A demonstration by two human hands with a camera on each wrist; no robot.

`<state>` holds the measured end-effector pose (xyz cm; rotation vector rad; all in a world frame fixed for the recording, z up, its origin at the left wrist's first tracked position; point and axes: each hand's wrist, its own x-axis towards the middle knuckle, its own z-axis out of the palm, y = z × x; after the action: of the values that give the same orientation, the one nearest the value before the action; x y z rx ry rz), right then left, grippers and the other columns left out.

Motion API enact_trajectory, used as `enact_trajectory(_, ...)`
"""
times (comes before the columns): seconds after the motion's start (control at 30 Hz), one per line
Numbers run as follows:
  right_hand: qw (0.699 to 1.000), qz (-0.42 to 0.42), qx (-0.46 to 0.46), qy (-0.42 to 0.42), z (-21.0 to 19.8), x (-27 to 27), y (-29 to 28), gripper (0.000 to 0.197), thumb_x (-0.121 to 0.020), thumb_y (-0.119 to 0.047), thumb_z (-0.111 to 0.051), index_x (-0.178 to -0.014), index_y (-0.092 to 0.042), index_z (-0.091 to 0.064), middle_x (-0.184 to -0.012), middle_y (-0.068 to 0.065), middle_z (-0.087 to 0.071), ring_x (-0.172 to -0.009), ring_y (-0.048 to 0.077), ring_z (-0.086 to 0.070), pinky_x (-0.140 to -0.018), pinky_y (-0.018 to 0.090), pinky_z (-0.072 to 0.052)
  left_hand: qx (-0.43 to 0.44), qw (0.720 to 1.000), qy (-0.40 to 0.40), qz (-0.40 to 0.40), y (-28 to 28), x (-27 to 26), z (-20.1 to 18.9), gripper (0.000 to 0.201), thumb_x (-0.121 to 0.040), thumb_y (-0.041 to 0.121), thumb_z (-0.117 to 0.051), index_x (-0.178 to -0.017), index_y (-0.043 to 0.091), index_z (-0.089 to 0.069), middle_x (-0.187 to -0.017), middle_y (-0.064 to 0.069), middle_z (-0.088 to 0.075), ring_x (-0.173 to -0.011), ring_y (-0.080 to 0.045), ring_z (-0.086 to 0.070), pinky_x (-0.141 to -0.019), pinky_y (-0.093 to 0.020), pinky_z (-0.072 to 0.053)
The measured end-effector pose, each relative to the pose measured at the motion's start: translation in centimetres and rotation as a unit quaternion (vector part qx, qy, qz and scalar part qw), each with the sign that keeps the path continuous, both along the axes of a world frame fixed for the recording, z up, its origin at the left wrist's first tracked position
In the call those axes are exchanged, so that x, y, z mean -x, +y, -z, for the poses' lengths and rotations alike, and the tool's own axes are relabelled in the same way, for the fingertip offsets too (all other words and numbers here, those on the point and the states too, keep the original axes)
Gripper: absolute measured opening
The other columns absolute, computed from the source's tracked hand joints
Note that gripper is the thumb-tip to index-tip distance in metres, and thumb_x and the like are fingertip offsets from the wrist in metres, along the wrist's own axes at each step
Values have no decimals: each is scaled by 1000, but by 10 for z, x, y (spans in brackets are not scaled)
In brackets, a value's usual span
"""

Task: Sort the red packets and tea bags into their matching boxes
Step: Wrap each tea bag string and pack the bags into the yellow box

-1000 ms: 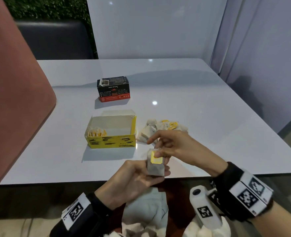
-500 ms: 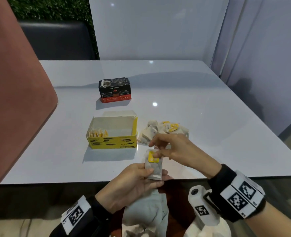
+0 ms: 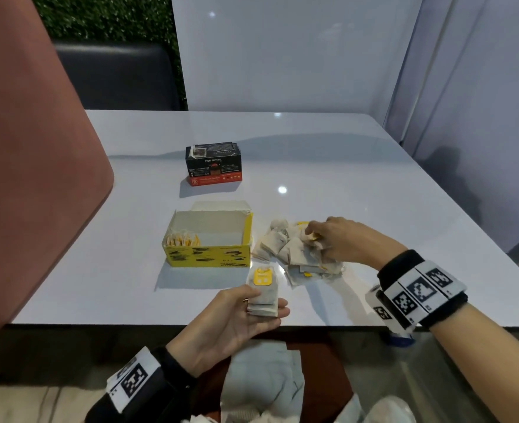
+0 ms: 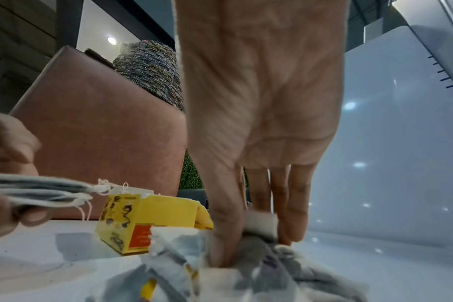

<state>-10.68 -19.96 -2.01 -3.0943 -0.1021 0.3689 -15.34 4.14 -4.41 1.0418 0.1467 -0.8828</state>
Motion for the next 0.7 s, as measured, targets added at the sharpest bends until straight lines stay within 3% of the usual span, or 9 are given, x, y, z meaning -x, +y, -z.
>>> enact_trajectory(0.07, 1000, -2, -5, -15, 2, 1, -1, 38, -82, -17, -53, -119, -22, -46, -99, 5, -50, -89, 28, -55, -66, 31, -39, 4, 1000, 14, -2, -1, -1, 1, 33, -93, 12, -41, -118, -6, -52, -108, -26, -67, -97, -32, -68, -83, -35, -56)
enact_trajectory(0.2, 993, 9, -45, -106, 2, 3, -7, 19, -88, -16, -50, -105, -17, -59, -95, 7, -63, -93, 29, -58, -67, 33, -42, -4, 1000, 12, 0, -6, -2, 0, 27, -97, 8, -35, -112, -4, -55, -106, -24, -68, -95, -32, -69, -78, -33, -58)
enact_trajectory(0.3, 967, 24, -170, -190, -7, 7, -14, 14, -88, -17, -59, -98, -20, -69, -93, 2, -63, -93, 23, -58, -74, 31, -47, -13, 1000, 5, 5, -7, -2, -1, 27, -97, 6, -34, -108, -3, -56, -107, -24, -68, -96, -32, -68, -80, -34, -56)
enact_trajectory(0.33, 953, 9, -224, -202, -12, 9, -14, 12, -86, -14, -63, -93, -20, -71, -94, 0, -64, -94, 21, -57, -75, 26, -48, -14, 1000, 5, 7, -8, -2, -1, 27, -97, 6, -34, -109, -3, -56, -107, -24, -68, -96, -32, -68, -80, -34, -56)
enact_trajectory(0.43, 915, -48, -371, -147, -31, 23, -5, 25, -81, 2, -62, -79, -22, -71, -107, -4, -65, -102, 15, -57, -74, 16, -44, -10, 1000, 11, 15, -9, -2, -3, 26, -97, 6, -36, -109, -5, -56, -108, -25, -67, -92, -32, -69, -80, -35, -56)
enact_trajectory(0.5, 872, -86, -479, -56, -38, 35, 6, 32, -79, 12, -53, -76, -15, -70, -113, 0, -64, -107, 13, -59, -80, 21, -48, -3, 1000, 12, 28, -11, -2, -5, 27, -96, 7, -36, -110, -5, -56, -108, -25, -67, -92, -33, -69, -81, -36, -56)
enact_trajectory(0.57, 847, -135, -514, 20, -37, 41, 17, 35, -77, 18, -48, -75, -10, -69, -114, 5, -65, -112, 13, -59, -89, 26, -48, 0, 999, 6, 47, -15, -1, -7, 28, -95, 7, -37, -111, -5, -57, -107, -24, -68, -92, -33, -69, -82, -36, -55)
enact_trajectory(0.7, 879, -158, -446, 60, -22, 35, 32, 36, -73, 21, -44, -77, -4, -70, -114, 3, -65, -111, 6, -57, -92, 20, -43, -2, 998, -7, 70, -19, 3, -10, 28, -92, 6, -43, -111, -8, -58, -108, -25, -67, -96, -34, -68, -86, -38, -54)
